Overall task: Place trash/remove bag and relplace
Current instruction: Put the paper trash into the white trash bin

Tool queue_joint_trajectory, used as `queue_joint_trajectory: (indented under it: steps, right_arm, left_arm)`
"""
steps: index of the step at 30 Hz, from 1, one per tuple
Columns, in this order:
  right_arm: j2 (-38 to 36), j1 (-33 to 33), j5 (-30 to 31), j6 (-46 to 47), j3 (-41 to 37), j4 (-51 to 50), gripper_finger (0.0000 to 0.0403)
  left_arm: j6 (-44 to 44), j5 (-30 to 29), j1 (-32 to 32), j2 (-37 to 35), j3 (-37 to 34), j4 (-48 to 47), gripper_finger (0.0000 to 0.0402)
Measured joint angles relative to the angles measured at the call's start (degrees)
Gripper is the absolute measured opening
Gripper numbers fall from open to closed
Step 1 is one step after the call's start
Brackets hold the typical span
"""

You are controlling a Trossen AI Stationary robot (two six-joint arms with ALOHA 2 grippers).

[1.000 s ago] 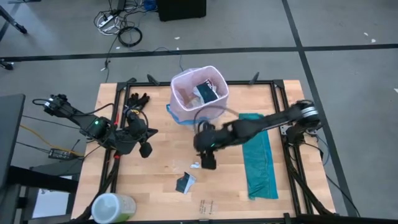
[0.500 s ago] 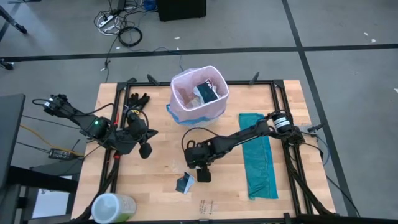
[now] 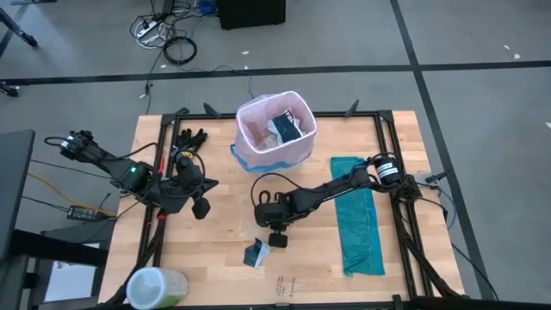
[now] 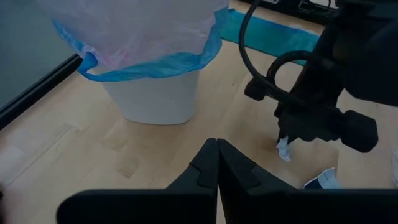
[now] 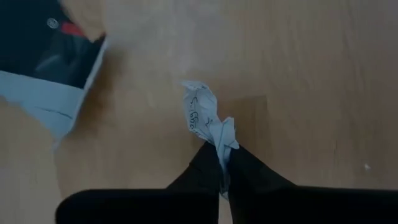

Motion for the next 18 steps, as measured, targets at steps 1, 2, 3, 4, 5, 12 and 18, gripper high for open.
queue_joint_trajectory:
  steps: [1, 2, 3, 4, 5, 12, 18]
  right_arm:
    - [-0.32, 0.0, -0.24, -0.03, 0.0, -0.05, 0.0004]
    - [-0.85, 0.0, -0.41, -0.07, 0.0, 0.03, 0.0004]
    - [-1.71, 0.04, -0.5, -0.09, 0.0, -0.1, 0.0004]
    - [-2.8, 0.04, -0.57, -0.07, 0.0, -0.5, 0.0003]
    - [-4.27, 0.1, -0.59, -0.09, 0.0, -0.85, 0.0003]
    - [-20.36, -2.54, 0.34, 3.36, 0.0, 0.2, 0.0001]
    - [-34.21, -4.12, 9.99, -2.35, 0.1, 9.41, 0.0001]
  left_arm:
    - [0.0, 0.0, 0.0, 0.0, 0.0, 0.0, 0.0008]
    - [0.01, 0.0, 0.0, 0.0, 0.0, 0.0, 0.0008]
    - [0.02, 0.02, 0.0, 0.0, 0.0, 0.0, 0.0008]
    - [0.02, 0.02, 0.0, 0.0, 0.0, 0.0, 0.0008]
    - [0.02, 0.02, 0.0, 0.0, 0.0, 0.0, 0.0008]
    - [0.11, 0.02, 0.0, 0.0, 0.0, 0.04, 0.0008]
    - [0.17, 0.02, 0.0, 0.0, 0.0, 0.01, 0.0008]
